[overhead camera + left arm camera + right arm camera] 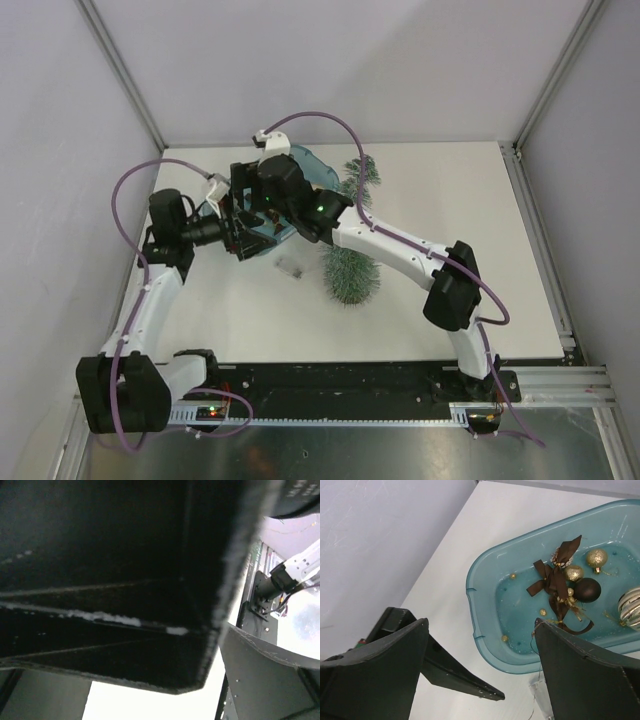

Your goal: Decorate the small christmas tree

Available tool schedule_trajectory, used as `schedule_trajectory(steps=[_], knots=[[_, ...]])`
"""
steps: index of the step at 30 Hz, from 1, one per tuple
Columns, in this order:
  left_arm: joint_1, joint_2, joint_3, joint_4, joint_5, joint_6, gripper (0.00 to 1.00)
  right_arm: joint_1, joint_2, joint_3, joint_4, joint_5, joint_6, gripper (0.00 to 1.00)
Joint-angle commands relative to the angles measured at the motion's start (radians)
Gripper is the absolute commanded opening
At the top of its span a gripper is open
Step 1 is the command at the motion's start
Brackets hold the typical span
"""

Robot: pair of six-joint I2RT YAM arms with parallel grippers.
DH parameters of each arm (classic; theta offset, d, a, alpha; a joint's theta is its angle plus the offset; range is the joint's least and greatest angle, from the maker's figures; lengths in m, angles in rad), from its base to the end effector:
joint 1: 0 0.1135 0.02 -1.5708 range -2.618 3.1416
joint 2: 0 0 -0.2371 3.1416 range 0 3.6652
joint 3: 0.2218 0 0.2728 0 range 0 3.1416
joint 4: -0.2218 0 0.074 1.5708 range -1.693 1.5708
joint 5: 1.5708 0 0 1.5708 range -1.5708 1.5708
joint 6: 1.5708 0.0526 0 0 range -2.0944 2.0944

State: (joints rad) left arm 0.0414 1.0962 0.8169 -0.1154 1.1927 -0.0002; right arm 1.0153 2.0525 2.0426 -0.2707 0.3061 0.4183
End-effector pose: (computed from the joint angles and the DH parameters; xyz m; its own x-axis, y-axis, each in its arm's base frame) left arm 0.2720 -0.0377 0.2728 -0.3844 -0.0160 -0.9230 0.8418 0.4043 -0.3576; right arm 0.2855 0.4299 0.3466 -0.4005 0.0892 -0.9119 -0.5414 0.7799 0.3141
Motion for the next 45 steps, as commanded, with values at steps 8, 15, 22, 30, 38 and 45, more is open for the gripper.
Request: schedule_trajectory(steps=[8, 15, 22, 30, 38, 45], knots=[[-0.032, -0.008, -0.115, 0.406, -0.138, -0.44, 0.9, 0.011, -0.046, 0.003, 0.044, -0.045, 0.046, 0.91], [-0.06, 0.012, -0.119, 0.454, -0.169, -0.471, 0.32, 0.006, -0.047, 0.004, 0.045, -0.059, 0.049, 0.9], [-0.069, 0.023, -0.118, 0.457, -0.184, -0.462, 0.08, -0.006, -0.062, 0.007, 0.041, -0.076, 0.049, 0.9], [-0.071, 0.023, -0.128, 0.446, -0.262, -0.446, 0.01, -0.007, -0.091, -0.005, 0.043, -0.083, 0.056, 0.9], [-0.071, 0.018, -0.141, 0.438, -0.298, -0.419, 0.0, -0.008, -0.118, -0.016, 0.048, -0.084, 0.046, 0.9], [-0.071, -0.009, -0.148, 0.385, -0.272, -0.338, 0.03, -0.005, -0.156, -0.021, 0.035, -0.051, 0.009, 0.92]])
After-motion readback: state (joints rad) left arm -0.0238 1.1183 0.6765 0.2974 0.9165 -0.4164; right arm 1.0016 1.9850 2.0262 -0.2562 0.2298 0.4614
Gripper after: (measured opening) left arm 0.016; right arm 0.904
